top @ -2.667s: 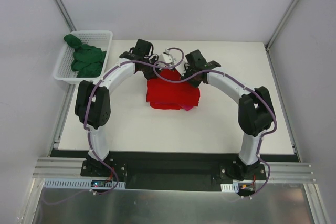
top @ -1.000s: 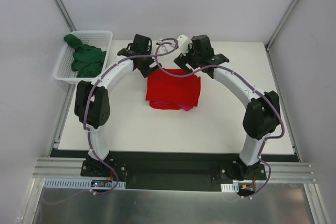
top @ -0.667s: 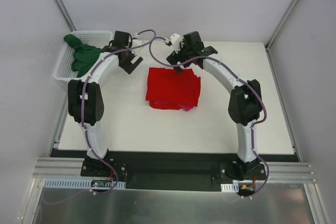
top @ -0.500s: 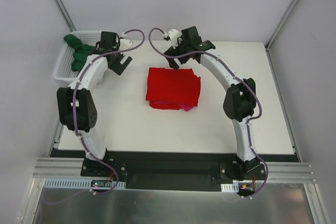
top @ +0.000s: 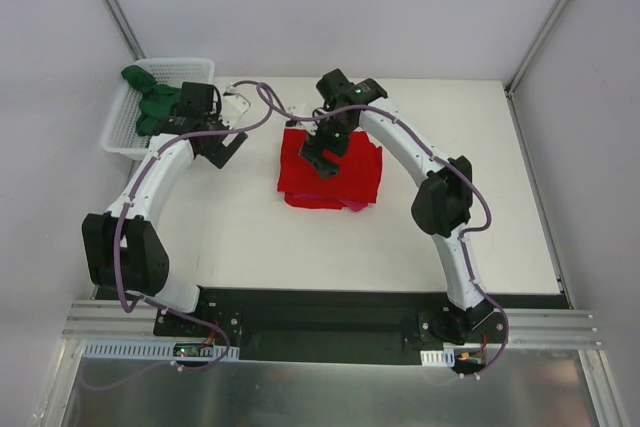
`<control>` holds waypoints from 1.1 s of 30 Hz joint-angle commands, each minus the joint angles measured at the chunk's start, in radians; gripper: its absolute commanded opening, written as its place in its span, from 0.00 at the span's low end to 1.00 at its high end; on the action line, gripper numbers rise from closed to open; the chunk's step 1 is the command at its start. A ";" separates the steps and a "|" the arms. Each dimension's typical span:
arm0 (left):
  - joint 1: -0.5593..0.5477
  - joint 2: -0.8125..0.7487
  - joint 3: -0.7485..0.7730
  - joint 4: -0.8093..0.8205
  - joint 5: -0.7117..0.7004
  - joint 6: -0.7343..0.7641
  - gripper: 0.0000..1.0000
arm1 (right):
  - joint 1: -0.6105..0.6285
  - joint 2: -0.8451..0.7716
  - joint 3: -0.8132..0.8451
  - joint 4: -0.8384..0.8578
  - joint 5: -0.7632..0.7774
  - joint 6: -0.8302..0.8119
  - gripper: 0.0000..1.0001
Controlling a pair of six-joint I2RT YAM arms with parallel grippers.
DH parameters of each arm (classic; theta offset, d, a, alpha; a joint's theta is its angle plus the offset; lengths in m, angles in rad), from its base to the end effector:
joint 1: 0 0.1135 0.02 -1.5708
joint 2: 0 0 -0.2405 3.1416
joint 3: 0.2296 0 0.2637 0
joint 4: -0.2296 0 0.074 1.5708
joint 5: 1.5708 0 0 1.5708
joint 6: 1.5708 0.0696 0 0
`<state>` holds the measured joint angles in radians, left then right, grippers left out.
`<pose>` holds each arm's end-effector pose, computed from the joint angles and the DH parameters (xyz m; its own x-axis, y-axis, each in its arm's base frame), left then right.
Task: Fold and stack the t-shirts
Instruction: Put the neatly folded tshirt into the corner of the board with the right arm
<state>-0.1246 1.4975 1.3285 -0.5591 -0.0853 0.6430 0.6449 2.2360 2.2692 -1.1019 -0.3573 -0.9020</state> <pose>0.3705 -0.0404 0.2739 -0.4920 0.6637 -0.5634 0.4445 0.7479 0.4929 0.3770 0.3140 0.2492 0.1130 -0.8347 -0.5389 -0.9822 -0.0119 -0.1875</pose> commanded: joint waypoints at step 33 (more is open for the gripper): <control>-0.035 -0.034 -0.023 -0.051 0.035 0.000 0.99 | 0.045 0.155 -0.073 0.082 0.234 -0.497 0.96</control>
<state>-0.1318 1.4715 1.2800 -0.6243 -0.0868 0.6434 0.6750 2.3680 2.1799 -1.0077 -0.1764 -1.3506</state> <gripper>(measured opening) 0.993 0.966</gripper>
